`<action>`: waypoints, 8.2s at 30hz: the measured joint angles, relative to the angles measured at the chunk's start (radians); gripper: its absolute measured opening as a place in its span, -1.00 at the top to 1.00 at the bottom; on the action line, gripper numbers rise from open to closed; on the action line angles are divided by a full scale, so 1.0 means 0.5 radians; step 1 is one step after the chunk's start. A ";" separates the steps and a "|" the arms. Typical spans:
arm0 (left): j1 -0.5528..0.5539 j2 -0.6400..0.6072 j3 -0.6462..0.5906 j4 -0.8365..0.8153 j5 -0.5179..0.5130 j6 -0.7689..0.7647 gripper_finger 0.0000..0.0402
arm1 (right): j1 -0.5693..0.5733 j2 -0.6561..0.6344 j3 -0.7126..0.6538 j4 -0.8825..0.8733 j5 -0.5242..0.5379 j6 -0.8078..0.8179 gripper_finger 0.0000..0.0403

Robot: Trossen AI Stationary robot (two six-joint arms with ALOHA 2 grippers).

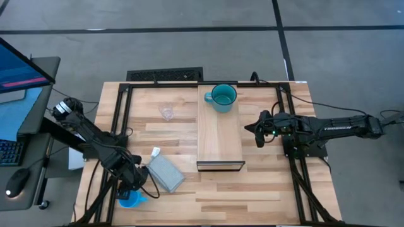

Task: Stack small to large cups/mugs on shelf
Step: Put the light blue mug on the shelf

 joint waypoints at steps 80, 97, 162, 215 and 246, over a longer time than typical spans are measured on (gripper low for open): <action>0.188 0.351 0.000 0.350 0.171 -0.092 0.99 | 0.000 0.000 0.000 0.000 0.001 0.002 0.88; 0.628 -0.430 0.129 0.607 -0.675 -0.872 1.00 | 0.000 0.000 0.000 0.000 0.000 0.002 0.88; 1.855 1.074 2.087 -0.281 -0.396 1.081 1.00 | 0.000 -0.003 0.001 -0.193 -0.054 0.056 0.89; 1.795 1.721 2.918 -0.776 -0.222 1.487 0.76 | 0.000 -0.002 0.001 -0.210 -0.053 0.052 0.90; 1.731 1.717 2.920 -0.520 -0.179 1.659 0.73 | 0.001 -0.002 0.001 -0.210 -0.053 0.050 0.89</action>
